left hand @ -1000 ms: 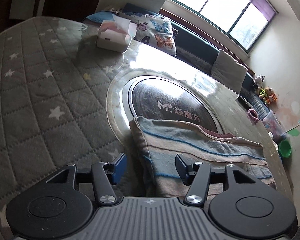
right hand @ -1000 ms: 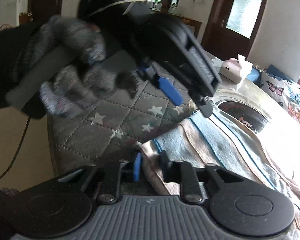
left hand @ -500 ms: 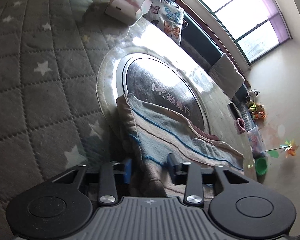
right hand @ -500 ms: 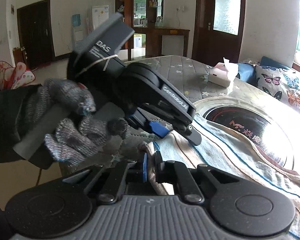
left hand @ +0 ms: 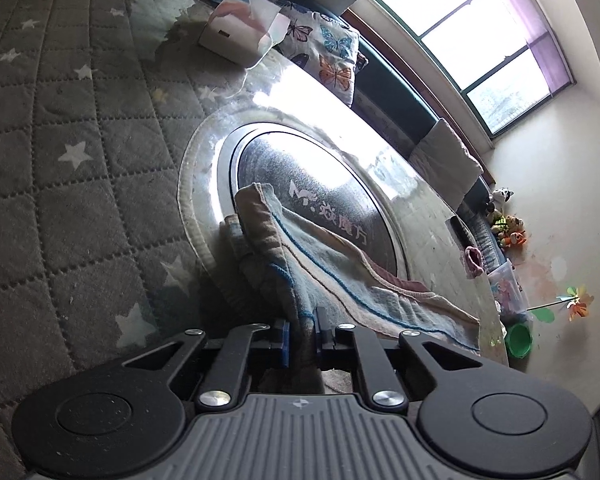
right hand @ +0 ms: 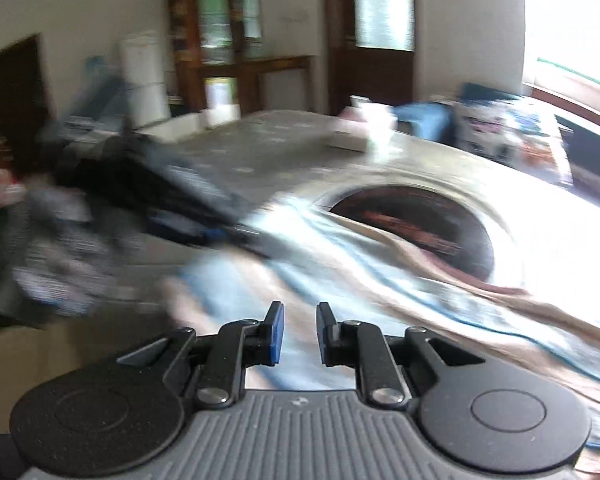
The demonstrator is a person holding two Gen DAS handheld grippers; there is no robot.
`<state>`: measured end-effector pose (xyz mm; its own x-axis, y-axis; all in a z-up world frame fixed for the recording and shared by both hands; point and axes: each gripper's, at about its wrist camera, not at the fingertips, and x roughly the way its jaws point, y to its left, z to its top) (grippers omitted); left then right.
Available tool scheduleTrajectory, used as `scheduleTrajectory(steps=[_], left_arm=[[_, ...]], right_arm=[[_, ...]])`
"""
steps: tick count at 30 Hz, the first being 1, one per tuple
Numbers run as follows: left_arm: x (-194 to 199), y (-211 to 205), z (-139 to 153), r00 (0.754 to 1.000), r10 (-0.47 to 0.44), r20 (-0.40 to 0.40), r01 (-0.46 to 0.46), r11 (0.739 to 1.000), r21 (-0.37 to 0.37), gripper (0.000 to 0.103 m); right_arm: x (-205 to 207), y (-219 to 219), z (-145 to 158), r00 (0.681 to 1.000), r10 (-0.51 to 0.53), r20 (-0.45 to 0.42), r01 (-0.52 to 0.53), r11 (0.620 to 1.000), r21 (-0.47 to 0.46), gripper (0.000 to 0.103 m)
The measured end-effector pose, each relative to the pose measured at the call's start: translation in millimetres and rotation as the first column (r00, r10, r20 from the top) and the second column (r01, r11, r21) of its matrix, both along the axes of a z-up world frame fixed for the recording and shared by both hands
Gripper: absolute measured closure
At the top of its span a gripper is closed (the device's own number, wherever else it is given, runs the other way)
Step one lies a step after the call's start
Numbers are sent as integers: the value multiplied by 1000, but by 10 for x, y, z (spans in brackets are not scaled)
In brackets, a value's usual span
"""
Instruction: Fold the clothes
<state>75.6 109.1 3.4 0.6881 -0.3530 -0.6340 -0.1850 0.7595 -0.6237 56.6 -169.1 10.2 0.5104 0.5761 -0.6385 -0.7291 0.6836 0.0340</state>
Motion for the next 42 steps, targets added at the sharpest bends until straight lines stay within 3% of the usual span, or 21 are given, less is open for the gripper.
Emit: scheduleTrajectory(steps=[4, 8, 14, 30, 42], left_arm=[[6, -51, 102, 1000, -8, 24, 8, 1000, 12, 92], [27, -87, 254, 998, -17, 54, 16, 1000, 23, 92], [104, -193, 472, 996, -42, 76, 38, 998, 52, 93], [268, -474, 771, 995, -75, 62, 68, 991, 116, 93], [330, -820, 1037, 993, -98, 67, 86, 982, 166, 93]], right_arm=[[373, -197, -157, 987, -159, 1, 159, 986, -55, 88], [574, -272, -303, 975, -220, 29, 222, 971, -94, 92], [657, -271, -393, 972, -227, 51, 231, 968, -97, 92], [1260, -193, -416, 953, -301, -6, 301, 952, -52, 91], [502, -297, -307, 976, -215, -30, 213, 974, -71, 91]])
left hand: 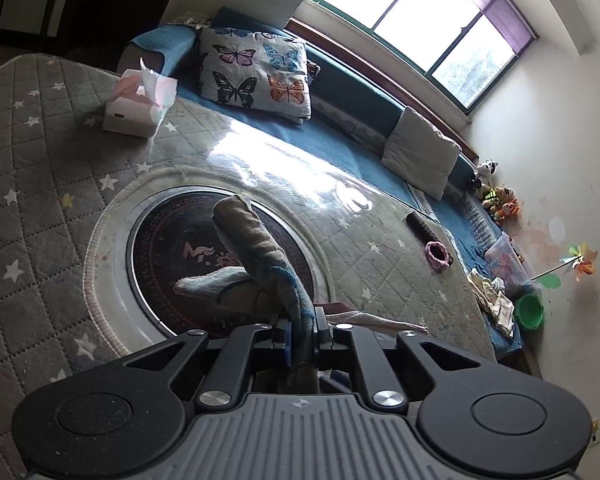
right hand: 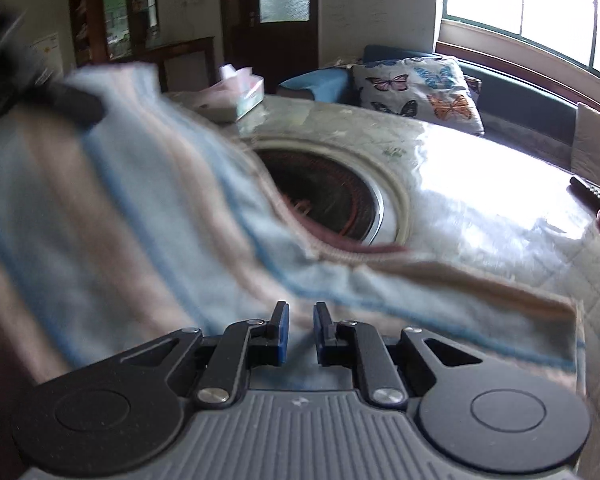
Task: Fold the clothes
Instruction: 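Lift the shirt edge with the left gripper and fold it over the stack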
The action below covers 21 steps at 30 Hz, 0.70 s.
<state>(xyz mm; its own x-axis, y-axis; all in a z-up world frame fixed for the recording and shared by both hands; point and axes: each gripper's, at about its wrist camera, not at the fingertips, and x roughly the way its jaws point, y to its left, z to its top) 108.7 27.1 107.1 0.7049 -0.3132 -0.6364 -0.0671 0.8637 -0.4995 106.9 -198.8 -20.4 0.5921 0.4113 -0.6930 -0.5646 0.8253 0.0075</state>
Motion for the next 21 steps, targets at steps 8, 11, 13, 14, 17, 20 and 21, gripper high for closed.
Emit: scheduleTrajectory(steps=[8, 11, 13, 14, 17, 20, 21], left_arm=[[98, -400, 164, 999, -35, -1, 35, 999, 37, 93], [172, -614, 199, 998, -60, -7, 60, 997, 56, 93], [230, -777, 201, 997, -77, -15, 78, 994, 71, 93], [263, -865, 193, 996, -87, -21, 88, 993, 78, 93], [373, -1147, 135, 992, -121, -45, 124, 987, 98, 93], [477, -1426, 26, 984, -160, -75, 167, 980, 110, 94], [512, -1517, -17, 982, -171, -83, 180, 977, 114, 94]], right_arm=[[-487, -99, 12, 995, 94, -35, -93, 995, 31, 89], [-679, -184, 28, 989, 143, -40, -142, 989, 30, 85], [-771, -291, 37, 987, 153, -43, -151, 988, 42, 84], [-804, -350, 46, 988, 149, -43, -147, 988, 50, 84], [-850, -627, 118, 997, 74, -26, -72, 994, 86, 83], [-855, -970, 176, 999, -45, -11, 46, 992, 121, 83], [-856, -1073, 185, 997, -83, -7, 83, 989, 126, 83]])
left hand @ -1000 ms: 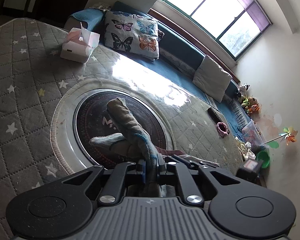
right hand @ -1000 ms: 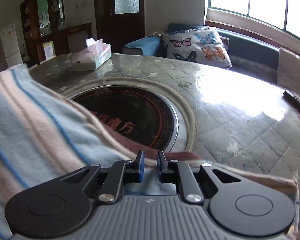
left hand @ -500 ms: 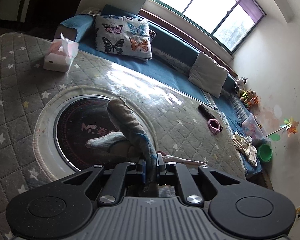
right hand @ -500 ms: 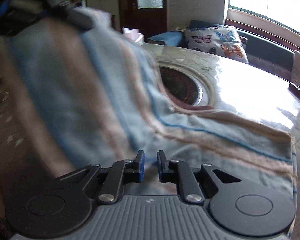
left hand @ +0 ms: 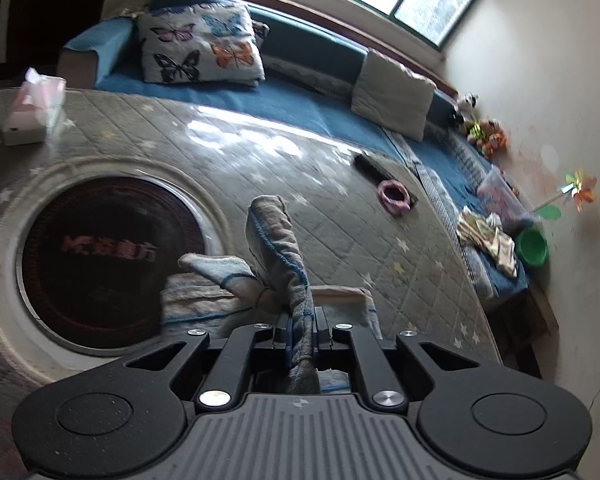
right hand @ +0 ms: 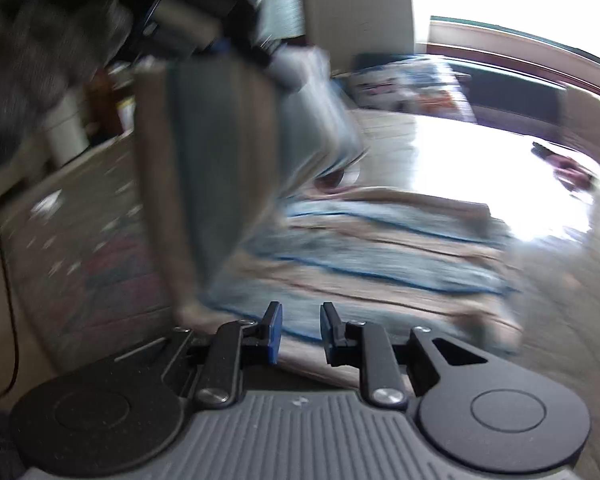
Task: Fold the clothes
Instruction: 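Lift the shirt edge with the left gripper and fold it over the stack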
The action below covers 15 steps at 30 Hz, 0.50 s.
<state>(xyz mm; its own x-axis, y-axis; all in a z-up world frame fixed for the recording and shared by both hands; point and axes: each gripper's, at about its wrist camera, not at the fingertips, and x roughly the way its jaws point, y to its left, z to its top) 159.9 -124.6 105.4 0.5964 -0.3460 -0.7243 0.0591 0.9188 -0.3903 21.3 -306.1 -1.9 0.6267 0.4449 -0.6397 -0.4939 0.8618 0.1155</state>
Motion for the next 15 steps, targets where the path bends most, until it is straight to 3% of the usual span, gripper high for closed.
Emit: scheduleTrajectory(steps=[4, 9, 15], left_arm=[[107, -317, -183, 1000, -30, -2, 30, 999, 30, 94], [133, -552, -485, 991, -106, -84, 104, 994, -36, 92], [67, -695, -693, 969, -221, -108, 212, 973, -94, 86]], right_arm=[[-12, -357, -5, 991, -131, 1, 131, 991, 13, 83], [6, -702, -59, 968, -249, -30, 250, 967, 40, 83], [64, -1029, -89, 940, -331, -81, 339, 935, 106, 83]])
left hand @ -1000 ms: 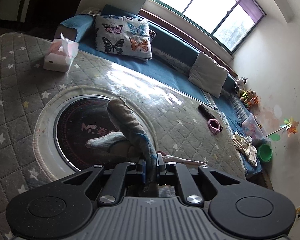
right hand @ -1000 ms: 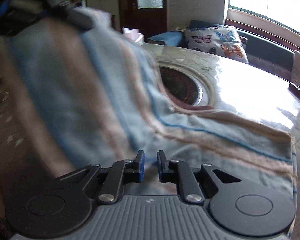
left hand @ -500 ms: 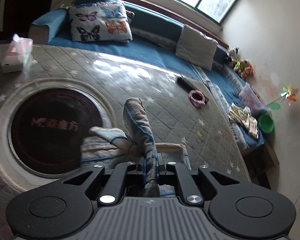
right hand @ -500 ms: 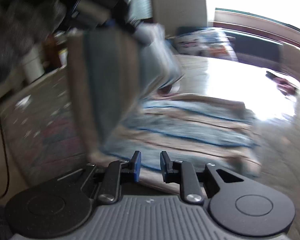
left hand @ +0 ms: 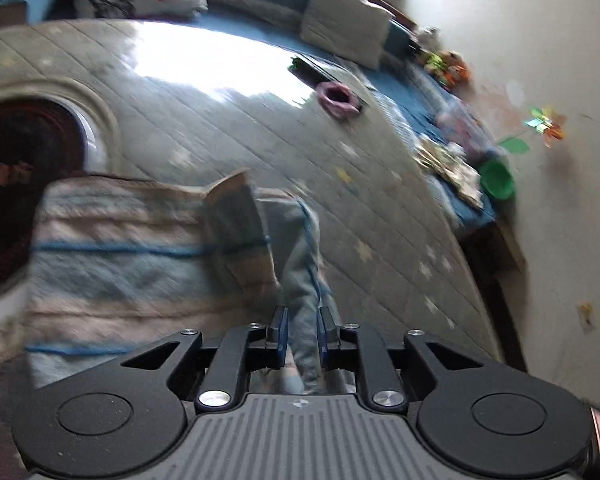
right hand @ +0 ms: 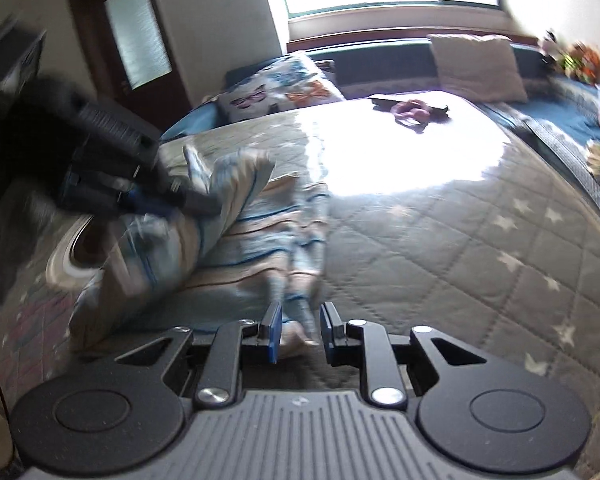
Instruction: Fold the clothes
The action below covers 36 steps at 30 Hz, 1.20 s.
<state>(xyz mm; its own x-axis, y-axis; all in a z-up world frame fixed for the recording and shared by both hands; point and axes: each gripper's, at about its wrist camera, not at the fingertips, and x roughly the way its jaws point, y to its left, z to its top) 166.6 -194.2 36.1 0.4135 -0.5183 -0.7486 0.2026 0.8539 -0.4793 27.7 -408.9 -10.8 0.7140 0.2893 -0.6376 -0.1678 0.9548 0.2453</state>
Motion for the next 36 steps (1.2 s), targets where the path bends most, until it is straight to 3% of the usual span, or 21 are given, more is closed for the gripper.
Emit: scheduleTrajectory(steps=[5, 10, 11, 15, 23, 26, 28, 29, 31, 36], left_arm=[[-85, 42, 22, 998, -46, 37, 46, 999, 1, 76], [-171, 365, 80, 997, 2, 75, -6, 999, 45, 69], [-186, 443, 85, 997, 17, 80, -21, 998, 56, 68], [-228, 715, 41, 993, 79, 85, -87, 992, 95, 64], [-269, 1013, -124, 985, 151, 84, -162, 976, 145, 62], [-279, 1030, -197, 985, 154, 73, -163, 975, 149, 61], [-286, 1021, -219, 986, 150, 76, -161, 975, 156, 61], [-287, 1012, -218, 986, 148, 79, -159, 975, 158, 61], [-293, 989, -208, 986, 143, 87, -155, 975, 158, 60], [-302, 963, -214, 987, 131, 94, -145, 976, 161, 59]], right_arm=[[70, -197, 31, 999, -40, 7, 40, 997, 73, 83], [270, -216, 104, 1000, -6, 27, 3, 990, 142, 79], [317, -177, 103, 1000, 9, 28, -13, 990, 143, 70], [594, 45, 68, 997, 81, 17, -82, 989, 125, 59], [984, 196, -59, 998, 55, -44, -49, 991, 122, 55], [1026, 253, -80, 998, 51, -48, -47, 995, 86, 59], [1037, 312, -80, 997, 63, -41, -60, 997, 56, 67], [1042, 348, -77, 997, 65, -35, -64, 997, 32, 78], [1040, 399, -58, 997, 70, -23, -71, 997, -10, 86], [970, 529, 57, 995, 97, 26, -93, 990, -105, 94]])
